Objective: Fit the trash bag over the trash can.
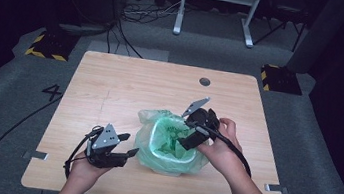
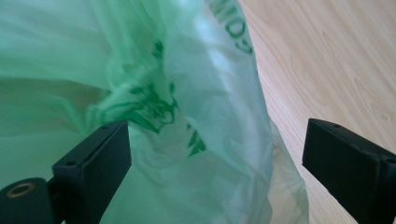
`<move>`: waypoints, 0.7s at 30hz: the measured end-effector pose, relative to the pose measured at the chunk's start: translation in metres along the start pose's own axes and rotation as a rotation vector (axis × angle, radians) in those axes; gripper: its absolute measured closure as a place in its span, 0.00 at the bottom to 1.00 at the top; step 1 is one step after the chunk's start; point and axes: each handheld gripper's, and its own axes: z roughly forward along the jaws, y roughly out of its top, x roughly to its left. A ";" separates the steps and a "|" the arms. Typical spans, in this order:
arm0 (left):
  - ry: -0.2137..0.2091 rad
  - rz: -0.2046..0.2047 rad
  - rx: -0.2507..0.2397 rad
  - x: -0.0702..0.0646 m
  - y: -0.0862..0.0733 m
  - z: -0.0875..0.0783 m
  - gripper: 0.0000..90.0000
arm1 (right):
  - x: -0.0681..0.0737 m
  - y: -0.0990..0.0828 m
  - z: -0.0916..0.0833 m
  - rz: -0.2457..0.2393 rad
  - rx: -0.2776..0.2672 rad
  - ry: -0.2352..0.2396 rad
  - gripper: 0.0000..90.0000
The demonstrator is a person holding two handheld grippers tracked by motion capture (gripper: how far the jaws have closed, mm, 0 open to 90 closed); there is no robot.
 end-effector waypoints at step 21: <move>0.003 -0.003 -0.002 -0.001 0.000 -0.001 0.48 | 0.056 -0.006 -0.025 -0.188 -0.015 0.286 0.17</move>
